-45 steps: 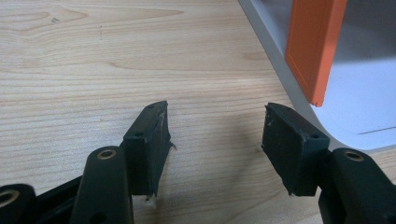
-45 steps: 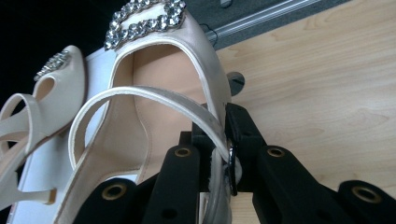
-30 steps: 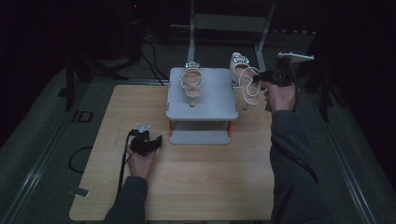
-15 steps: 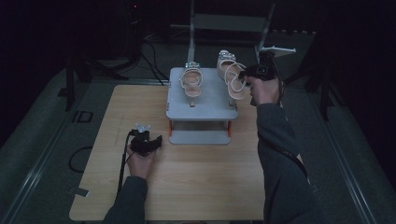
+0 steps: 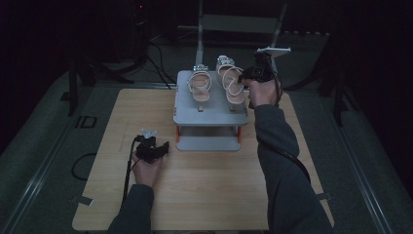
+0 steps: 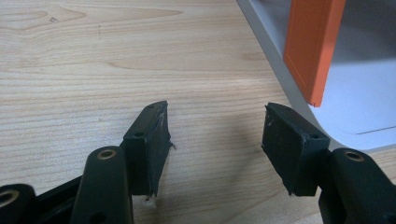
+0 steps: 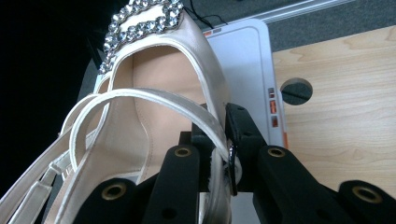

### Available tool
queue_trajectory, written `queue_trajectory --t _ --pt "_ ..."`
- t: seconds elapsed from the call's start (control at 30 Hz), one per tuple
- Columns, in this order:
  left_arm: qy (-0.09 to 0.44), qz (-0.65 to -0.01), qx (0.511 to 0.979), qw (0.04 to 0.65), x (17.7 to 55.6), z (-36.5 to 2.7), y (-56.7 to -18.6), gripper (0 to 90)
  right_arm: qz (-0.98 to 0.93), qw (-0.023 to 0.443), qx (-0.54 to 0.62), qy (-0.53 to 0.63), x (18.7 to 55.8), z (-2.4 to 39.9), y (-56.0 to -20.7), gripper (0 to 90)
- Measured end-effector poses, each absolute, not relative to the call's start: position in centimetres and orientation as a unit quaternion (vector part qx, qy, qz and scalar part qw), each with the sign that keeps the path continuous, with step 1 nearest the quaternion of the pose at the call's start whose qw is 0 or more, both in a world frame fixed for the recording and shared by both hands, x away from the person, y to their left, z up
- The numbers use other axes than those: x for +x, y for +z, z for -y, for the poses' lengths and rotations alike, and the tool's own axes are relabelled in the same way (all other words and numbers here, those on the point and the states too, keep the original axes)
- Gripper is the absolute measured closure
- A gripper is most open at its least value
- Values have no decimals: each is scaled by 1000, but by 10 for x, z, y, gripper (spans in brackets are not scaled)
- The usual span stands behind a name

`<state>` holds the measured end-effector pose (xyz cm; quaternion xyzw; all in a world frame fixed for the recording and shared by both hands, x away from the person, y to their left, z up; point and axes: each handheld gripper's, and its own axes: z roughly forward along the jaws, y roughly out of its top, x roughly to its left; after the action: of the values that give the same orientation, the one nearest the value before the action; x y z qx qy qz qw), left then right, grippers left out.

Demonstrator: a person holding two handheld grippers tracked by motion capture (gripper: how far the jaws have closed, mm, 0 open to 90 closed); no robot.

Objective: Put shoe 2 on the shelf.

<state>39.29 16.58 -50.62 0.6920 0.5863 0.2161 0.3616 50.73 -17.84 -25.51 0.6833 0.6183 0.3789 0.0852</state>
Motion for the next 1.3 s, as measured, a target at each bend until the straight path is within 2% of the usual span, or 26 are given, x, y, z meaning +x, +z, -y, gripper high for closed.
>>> queue_trajectory --t 1.3 --pt "213 -585 693 365 392 -166 -506 415 -618 91 701 345 529 153 -278 831"
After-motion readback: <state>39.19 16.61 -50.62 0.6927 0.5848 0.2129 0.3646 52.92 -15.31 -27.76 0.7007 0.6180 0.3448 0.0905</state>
